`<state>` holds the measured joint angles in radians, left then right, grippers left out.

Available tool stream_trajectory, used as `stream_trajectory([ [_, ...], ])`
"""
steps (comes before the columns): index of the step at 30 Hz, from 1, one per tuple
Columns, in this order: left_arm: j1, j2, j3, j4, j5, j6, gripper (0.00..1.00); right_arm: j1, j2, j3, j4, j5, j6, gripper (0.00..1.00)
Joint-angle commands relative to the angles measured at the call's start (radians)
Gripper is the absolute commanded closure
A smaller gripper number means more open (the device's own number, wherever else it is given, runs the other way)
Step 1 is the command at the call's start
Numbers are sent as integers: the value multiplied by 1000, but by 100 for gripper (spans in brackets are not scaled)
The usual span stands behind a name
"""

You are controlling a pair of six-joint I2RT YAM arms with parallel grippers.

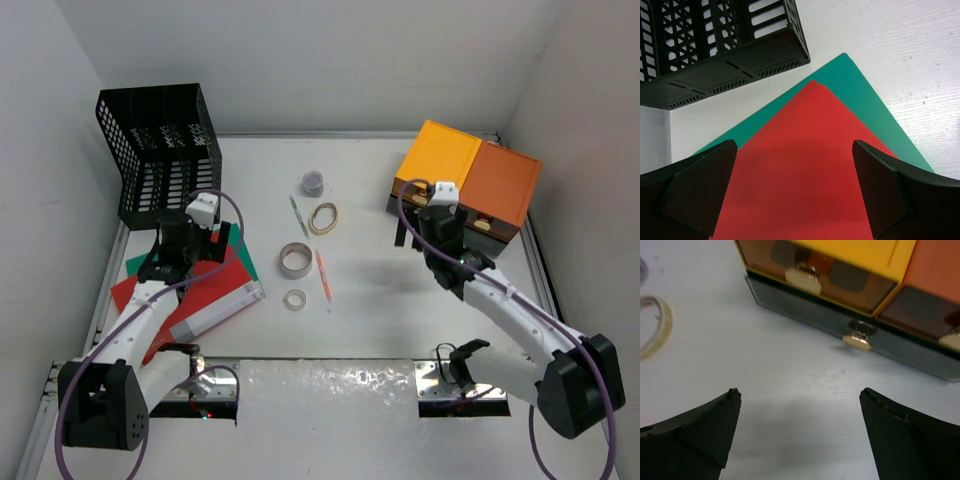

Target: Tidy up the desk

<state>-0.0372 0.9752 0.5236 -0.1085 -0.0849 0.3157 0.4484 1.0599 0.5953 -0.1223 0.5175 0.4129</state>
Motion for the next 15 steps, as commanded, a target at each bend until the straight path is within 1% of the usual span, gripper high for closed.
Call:
stream_trajectory([
  [1, 16, -20, 22, 35, 10, 3, 0, -78, 40, 130, -2, -62, 30, 2],
  [2, 16, -21, 23, 30, 25, 13, 0, -103, 72, 150, 10, -86, 27, 4],
  [3, 17, -21, 23, 14, 46, 23, 0, -131, 87, 167, 15, -137, 20, 12],
  [4, 17, -26, 24, 4, 92, 34, 0, -163, 104, 188, 15, -139, 12, 17],
  [5, 19, -29, 26, -5, 127, 54, 1, -169, 139, 230, 10, -128, 3, 24],
  [6, 19, -35, 24, -20, 151, 62, 0, -171, 158, 253, 1, -87, -20, 35],
  [7, 19, -39, 26, -26, 174, 71, 0, -174, 175, 291, -17, -59, -22, 39],
  [8, 19, -44, 24, -26, 178, 71, 0, -174, 190, 303, -19, -38, -16, 42],
  [9, 19, -46, 24, -29, 180, 72, 0, -175, 215, 308, -8, -28, 4, 42],
  [12, 19, -37, 29, -31, 183, 74, 0, -175, 264, 310, 61, -69, 61, 44],
  [13, 19, -21, 30, -31, 188, 75, 1, -174, 282, 316, 76, -83, 81, 43],
  [15, 19, -4, 38, -34, 186, 77, 0, -172, 339, 327, 81, -54, 136, 33],
])
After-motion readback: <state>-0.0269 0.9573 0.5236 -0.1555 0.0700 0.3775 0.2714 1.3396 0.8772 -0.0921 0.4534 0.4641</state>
